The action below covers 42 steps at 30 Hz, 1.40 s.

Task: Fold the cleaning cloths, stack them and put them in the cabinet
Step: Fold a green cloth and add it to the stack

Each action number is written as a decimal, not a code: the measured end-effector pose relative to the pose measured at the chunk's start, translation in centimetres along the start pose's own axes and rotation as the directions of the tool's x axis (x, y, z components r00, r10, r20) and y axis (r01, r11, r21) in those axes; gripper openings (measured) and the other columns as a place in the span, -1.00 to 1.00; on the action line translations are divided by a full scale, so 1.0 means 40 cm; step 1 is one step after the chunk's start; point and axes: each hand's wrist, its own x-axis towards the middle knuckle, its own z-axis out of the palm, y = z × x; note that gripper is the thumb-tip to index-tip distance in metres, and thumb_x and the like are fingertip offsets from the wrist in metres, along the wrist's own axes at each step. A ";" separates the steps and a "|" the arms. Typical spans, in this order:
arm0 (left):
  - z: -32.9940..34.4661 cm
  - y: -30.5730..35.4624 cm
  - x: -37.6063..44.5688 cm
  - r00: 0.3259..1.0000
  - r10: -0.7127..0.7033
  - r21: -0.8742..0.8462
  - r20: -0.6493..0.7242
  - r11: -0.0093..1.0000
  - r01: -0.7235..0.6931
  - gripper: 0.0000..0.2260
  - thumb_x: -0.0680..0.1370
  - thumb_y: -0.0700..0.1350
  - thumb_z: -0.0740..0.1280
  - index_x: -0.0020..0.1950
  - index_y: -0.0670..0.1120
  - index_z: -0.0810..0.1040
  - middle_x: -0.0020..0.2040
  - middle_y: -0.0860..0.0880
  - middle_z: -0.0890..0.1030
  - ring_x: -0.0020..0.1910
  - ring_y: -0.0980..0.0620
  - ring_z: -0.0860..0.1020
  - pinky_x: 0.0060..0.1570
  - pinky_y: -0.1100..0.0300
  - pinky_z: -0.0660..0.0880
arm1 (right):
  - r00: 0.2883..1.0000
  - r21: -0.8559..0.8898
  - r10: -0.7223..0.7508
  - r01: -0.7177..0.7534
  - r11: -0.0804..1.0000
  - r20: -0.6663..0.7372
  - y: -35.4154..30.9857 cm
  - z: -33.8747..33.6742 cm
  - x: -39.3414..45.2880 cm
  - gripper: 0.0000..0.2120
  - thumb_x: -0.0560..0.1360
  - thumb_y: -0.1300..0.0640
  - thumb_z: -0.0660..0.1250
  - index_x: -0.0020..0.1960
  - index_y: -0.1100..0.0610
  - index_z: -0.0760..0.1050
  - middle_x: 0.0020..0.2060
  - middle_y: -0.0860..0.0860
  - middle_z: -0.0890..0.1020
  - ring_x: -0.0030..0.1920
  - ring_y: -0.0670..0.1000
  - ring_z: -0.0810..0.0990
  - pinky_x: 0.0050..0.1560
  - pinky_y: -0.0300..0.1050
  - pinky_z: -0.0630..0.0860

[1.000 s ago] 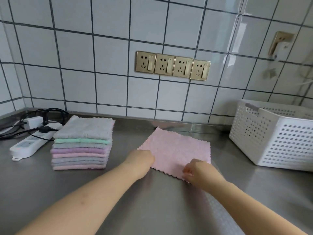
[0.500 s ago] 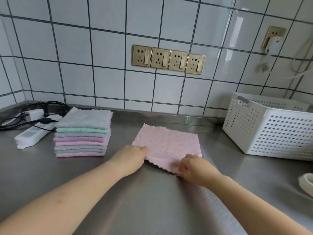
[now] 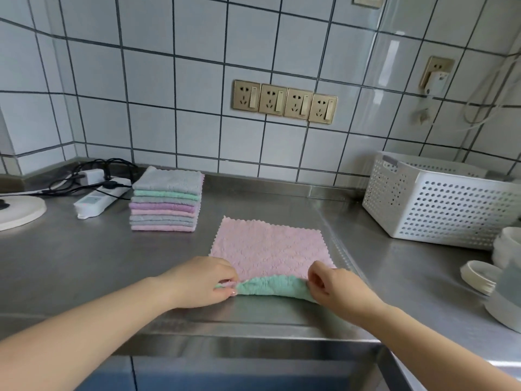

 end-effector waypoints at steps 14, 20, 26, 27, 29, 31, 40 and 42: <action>-0.066 0.047 -0.119 0.961 -0.107 -0.314 0.256 0.931 0.188 -0.64 0.54 0.06 0.26 -0.38 -0.04 0.26 -0.41 0.08 0.23 -0.40 0.12 0.20 -0.31 0.19 0.18 | 0.963 0.200 -0.073 0.020 0.980 0.261 -0.039 -0.075 -0.139 -0.86 0.47 -0.14 0.34 -0.22 -0.18 0.42 -0.39 -0.17 0.46 -0.39 -0.17 0.37 -0.33 -0.36 0.32; -0.087 0.016 -0.113 0.960 -0.256 -0.553 0.116 0.786 0.277 -0.84 0.42 0.05 0.33 -0.06 0.05 0.47 -0.20 0.12 0.47 -0.26 0.15 0.41 -0.25 0.31 0.30 | 0.978 0.306 0.109 -0.160 0.939 0.179 0.033 -0.103 -0.103 -0.84 0.48 -0.03 0.38 -0.27 -0.06 0.50 -0.42 -0.13 0.50 -0.41 -0.20 0.39 -0.36 -0.37 0.30; -0.058 -0.024 -0.063 0.885 -0.466 -0.686 -0.012 0.648 0.332 -0.79 0.52 -0.07 0.35 0.12 0.01 0.42 -0.15 -0.06 0.53 -0.19 0.06 0.43 -0.18 0.21 0.31 | 0.939 0.410 0.337 -0.332 0.849 0.063 0.073 -0.067 -0.010 -0.76 0.46 -0.07 0.39 -0.10 0.11 0.59 -0.24 -0.02 0.61 -0.26 -0.06 0.51 -0.27 -0.21 0.38; -0.050 -0.028 -0.054 0.874 -0.485 -0.690 -0.025 0.641 0.335 -0.77 0.52 -0.08 0.35 0.14 0.00 0.41 -0.18 -0.09 0.52 -0.22 0.05 0.41 -0.20 0.20 0.30 | 0.933 0.399 0.359 -0.345 0.850 0.042 0.074 -0.059 0.005 -0.76 0.46 -0.09 0.39 -0.10 0.10 0.59 -0.22 -0.01 0.62 -0.25 -0.05 0.52 -0.27 -0.20 0.39; -0.033 -0.035 -0.032 0.857 -0.513 -0.705 -0.050 0.626 0.334 -0.74 0.52 -0.10 0.34 0.18 -0.02 0.39 -0.22 -0.10 0.49 -0.25 0.04 0.39 -0.25 0.20 0.27 | 0.921 0.369 0.389 -0.364 0.855 0.007 0.077 -0.047 0.035 -0.75 0.46 -0.11 0.38 -0.09 0.09 0.58 -0.19 -0.01 0.63 -0.20 -0.02 0.55 -0.24 -0.17 0.41; -0.017 -0.047 -0.002 0.832 -0.548 -0.695 -0.083 0.630 0.346 -0.72 0.53 -0.11 0.34 0.20 -0.05 0.37 -0.26 -0.05 0.43 -0.29 0.04 0.36 -0.32 0.21 0.25 | 0.915 0.315 0.404 -0.382 0.869 -0.005 0.083 -0.035 0.068 -0.76 0.48 -0.11 0.34 -0.06 0.06 0.57 -0.17 -0.01 0.63 -0.16 0.00 0.55 -0.24 -0.17 0.41; -0.001 -0.098 0.077 0.784 -0.591 -0.502 -0.191 0.745 0.439 -0.56 0.54 -0.01 0.32 0.36 -0.03 0.26 0.03 -0.05 0.45 -0.07 0.00 0.49 -0.10 0.19 0.39 | 0.936 0.115 0.348 -0.341 0.933 -0.048 0.111 0.007 0.151 -0.76 0.56 -0.07 0.22 0.02 0.07 0.54 -0.09 0.03 0.65 -0.10 0.08 0.58 -0.14 -0.09 0.50; 0.003 -0.107 0.090 0.796 -0.572 -0.461 -0.199 0.771 0.439 -0.54 0.54 -0.01 0.31 0.39 -0.03 0.24 0.03 -0.10 0.50 -0.09 0.00 0.49 -0.15 0.20 0.35 | 0.939 0.097 0.340 -0.333 0.938 -0.061 0.116 0.012 0.162 -0.77 0.56 -0.05 0.21 0.02 0.08 0.53 -0.10 0.04 0.65 -0.13 0.09 0.57 -0.18 -0.10 0.48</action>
